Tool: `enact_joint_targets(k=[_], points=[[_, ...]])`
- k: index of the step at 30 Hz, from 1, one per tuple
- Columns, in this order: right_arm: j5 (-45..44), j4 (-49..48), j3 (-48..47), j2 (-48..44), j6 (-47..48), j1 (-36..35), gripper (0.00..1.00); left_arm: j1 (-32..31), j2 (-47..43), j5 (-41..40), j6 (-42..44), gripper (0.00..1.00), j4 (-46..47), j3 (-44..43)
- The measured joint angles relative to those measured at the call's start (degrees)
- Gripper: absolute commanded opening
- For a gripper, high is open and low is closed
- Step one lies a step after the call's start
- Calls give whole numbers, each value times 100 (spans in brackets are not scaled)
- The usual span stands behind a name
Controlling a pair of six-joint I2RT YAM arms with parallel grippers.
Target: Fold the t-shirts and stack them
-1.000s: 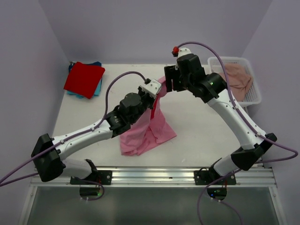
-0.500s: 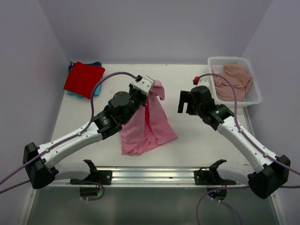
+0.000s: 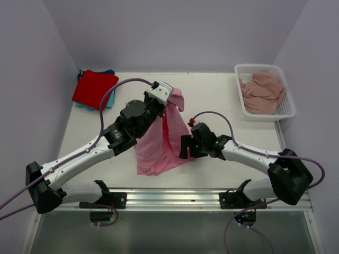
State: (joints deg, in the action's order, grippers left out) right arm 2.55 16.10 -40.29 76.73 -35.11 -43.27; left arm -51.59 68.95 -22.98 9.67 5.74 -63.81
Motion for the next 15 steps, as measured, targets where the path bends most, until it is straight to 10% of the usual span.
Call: enact_joint_targets(k=[15], points=[[-1027,796,-1316,1434,129,-1019,45,76,-205,-20,-2,0,-33,-4]])
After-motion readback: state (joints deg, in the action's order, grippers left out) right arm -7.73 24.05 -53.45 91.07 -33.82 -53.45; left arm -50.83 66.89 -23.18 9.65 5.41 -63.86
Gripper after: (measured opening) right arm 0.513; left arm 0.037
